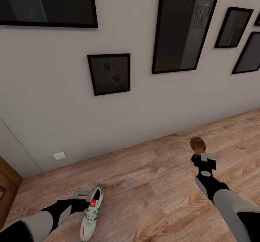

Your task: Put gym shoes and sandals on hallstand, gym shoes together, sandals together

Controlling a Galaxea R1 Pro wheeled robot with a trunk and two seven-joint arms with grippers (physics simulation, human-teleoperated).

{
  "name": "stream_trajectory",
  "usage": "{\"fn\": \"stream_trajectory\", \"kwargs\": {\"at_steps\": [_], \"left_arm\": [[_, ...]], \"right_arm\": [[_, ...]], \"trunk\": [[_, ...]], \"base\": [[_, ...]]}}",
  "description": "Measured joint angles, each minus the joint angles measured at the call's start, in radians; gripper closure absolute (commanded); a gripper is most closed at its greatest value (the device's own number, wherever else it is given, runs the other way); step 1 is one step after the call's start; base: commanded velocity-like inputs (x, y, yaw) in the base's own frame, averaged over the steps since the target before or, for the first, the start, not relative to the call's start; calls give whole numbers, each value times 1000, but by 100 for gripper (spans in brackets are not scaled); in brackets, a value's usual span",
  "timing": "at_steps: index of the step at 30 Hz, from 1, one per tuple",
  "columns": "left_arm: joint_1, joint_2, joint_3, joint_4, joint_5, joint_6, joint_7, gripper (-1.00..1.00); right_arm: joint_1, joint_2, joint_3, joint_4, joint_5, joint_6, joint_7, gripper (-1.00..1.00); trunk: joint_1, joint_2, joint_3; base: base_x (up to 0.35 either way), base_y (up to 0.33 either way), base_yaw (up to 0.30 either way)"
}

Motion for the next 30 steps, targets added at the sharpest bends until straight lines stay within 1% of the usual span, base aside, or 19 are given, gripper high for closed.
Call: {"fn": "stream_trajectory", "kwargs": {"at_steps": [4, 7, 8, 11, 12, 16, 22, 30], "left_arm": [[0, 0, 0, 0, 0, 0, 0, -100], [0, 0, 0, 0, 0, 0, 0, -100], [0, 0, 0, 0, 0, 1, 0, -100], [0, 0, 0, 0, 0, 1, 0, -100], [0, 0, 0, 0, 0, 1, 0, -100], [0, 0, 0, 0, 0, 1, 0, -100], [0, -1, -1, -1, 0, 1, 0, -100], [0, -10, -1, -1, 0, 1, 0, -100]], "right_arm": [[0, 2, 0, 0, 1, 1, 0, 100], [0, 2, 0, 0, 1, 1, 1, 100], [0, 4, 1, 0, 1, 1, 1, 100], [0, 13, 2, 3, 3, 1, 2, 100], [0, 19, 3, 4, 2, 2, 2, 100], [0, 28, 2, 6, 2, 1, 2, 100], [0, 31, 1, 6, 2, 1, 2, 100], [0, 32, 1, 6, 2, 1, 2, 100]], "trunk": [[0, 0, 0], [11, -21, -9], [15, -28, -12], [15, -28, -13], [19, -35, -16], [34, -63, -28], [57, -105, -47], [88, -161, -72]], "base": [[0, 0, 0], [0, 0, 0], [0, 0, 0], [0, 0, 0], [0, 0, 0], [0, 0, 0], [0, 0, 0], [0, 0, 0]]}}
